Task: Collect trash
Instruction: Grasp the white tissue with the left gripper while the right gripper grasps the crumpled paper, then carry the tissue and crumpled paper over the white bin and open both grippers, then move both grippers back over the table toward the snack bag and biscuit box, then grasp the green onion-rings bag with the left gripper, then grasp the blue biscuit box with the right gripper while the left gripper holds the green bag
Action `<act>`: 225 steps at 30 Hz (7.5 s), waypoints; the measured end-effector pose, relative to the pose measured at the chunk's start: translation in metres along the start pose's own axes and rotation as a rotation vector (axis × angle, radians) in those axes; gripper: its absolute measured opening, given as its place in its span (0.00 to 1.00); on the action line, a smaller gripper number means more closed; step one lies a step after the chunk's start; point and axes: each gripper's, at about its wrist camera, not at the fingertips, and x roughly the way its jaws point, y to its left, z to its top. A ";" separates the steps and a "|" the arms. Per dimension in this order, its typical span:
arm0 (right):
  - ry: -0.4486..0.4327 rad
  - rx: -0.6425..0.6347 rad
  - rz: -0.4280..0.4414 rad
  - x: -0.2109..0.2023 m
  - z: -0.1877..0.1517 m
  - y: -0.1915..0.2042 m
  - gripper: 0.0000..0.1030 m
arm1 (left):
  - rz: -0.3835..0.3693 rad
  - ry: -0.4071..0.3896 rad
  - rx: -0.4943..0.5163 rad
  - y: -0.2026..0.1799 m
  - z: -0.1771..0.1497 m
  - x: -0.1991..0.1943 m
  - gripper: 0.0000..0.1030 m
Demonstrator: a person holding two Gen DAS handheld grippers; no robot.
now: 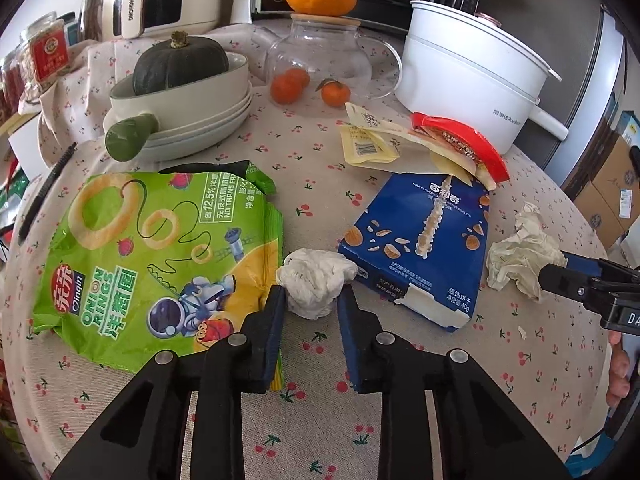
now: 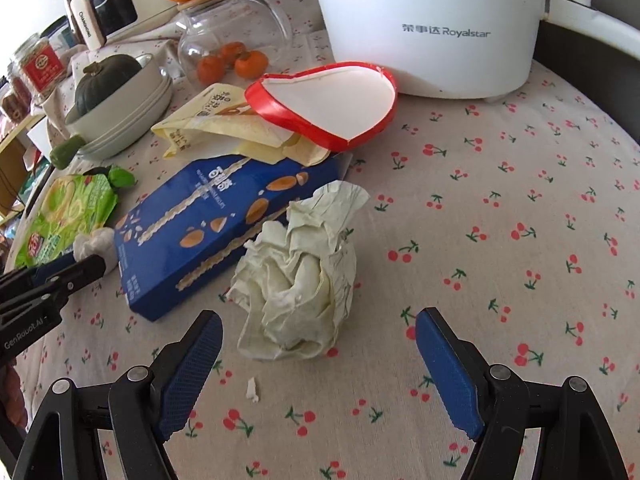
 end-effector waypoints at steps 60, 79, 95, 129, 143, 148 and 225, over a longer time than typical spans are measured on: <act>0.085 0.267 -0.215 -0.224 -0.165 -0.196 0.22 | -0.355 0.143 0.402 -0.363 -0.155 -0.086 0.24; 0.135 0.293 -0.233 -0.218 -0.176 -0.217 0.23 | -0.241 0.149 0.374 -0.344 -0.151 -0.099 1.00; 0.204 0.253 -0.198 -0.190 -0.168 -0.185 0.70 | -0.161 0.125 0.345 -0.299 -0.151 -0.126 1.00; 0.085 0.158 -0.138 -0.173 -0.108 -0.083 0.83 | 0.035 -0.025 0.010 -0.137 -0.085 -0.150 1.00; 0.092 0.083 -0.122 -0.133 -0.086 -0.031 0.84 | 0.185 0.035 -0.168 0.043 -0.058 -0.104 1.00; 0.092 -0.012 -0.148 -0.117 -0.077 -0.022 0.84 | 0.166 0.052 -0.280 0.107 -0.051 -0.090 1.00; 0.077 0.391 -0.157 0.068 0.057 0.071 0.99 | 0.061 -0.193 -0.486 0.170 -0.042 -0.097 0.06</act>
